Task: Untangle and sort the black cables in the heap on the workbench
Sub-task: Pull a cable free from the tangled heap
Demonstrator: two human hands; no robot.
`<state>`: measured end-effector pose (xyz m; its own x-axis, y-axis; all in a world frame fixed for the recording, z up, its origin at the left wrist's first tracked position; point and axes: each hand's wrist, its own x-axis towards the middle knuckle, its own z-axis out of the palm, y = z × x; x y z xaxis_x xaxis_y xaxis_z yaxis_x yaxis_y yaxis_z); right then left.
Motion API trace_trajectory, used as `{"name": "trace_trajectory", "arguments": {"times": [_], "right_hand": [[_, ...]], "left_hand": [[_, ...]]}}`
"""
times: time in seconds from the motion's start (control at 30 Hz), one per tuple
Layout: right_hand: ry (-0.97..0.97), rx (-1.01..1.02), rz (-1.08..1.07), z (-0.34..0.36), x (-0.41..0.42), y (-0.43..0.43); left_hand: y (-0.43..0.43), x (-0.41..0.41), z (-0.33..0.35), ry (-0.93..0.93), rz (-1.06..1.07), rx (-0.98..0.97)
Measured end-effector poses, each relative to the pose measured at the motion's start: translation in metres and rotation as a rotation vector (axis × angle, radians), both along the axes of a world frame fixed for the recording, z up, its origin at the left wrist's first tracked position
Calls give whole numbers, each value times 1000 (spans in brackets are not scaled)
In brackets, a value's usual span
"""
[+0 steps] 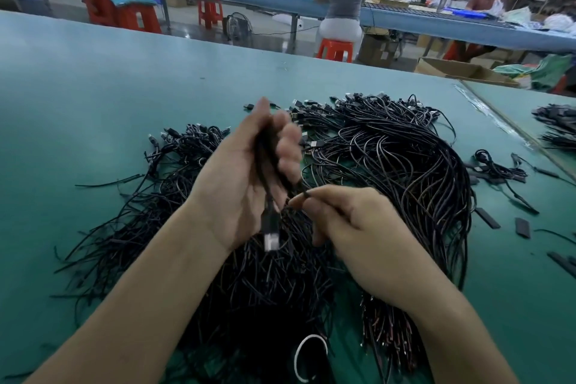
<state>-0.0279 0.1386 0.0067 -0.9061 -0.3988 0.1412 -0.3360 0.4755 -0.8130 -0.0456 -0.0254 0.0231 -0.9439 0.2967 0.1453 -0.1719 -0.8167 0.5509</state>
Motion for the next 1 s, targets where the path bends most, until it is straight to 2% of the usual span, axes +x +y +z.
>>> {"name": "trace_trajectory", "arguments": {"times": [0.07, 0.2, 0.23, 0.3, 0.37, 0.5, 0.57, 0.67, 0.73, 0.8, 0.93, 1.0], "right_hand": [[-45, 91, 98, 1, 2, 2], [6, 243, 168, 6, 4, 9], [51, 239, 148, 9, 4, 10], [162, 191, 63, 12, 1, 16], [230, 106, -25, 13, -1, 20], [279, -85, -67, 9, -3, 18], [241, -186, -41, 7, -6, 16], [86, -309, 123, 5, -9, 18], [59, -304, 163, 5, -10, 21], [78, -255, 126, 5, -10, 22], [101, -150, 26, 1, -13, 23], [125, -159, -9, 1, -11, 21]], "left_hand": [[3, -4, -6, 47, 223, -154], [9, -8, -23, 259, 541, -918], [10, -6, -24, 284, 505, -1078], [14, -2, -24, 292, 280, -1279], [18, 2, -22, 232, 78, -1295], [16, 6, -17, 184, -18, -1244], [9, 6, -13, 132, -131, -1110], [0, 6, -13, 110, -324, -880], [-2, 6, -14, 123, -388, -822], [3, 6, -14, 116, -344, -854], [16, 3, -19, 147, -9, -1094], [18, 1, -22, 171, 79, -1154]]}}
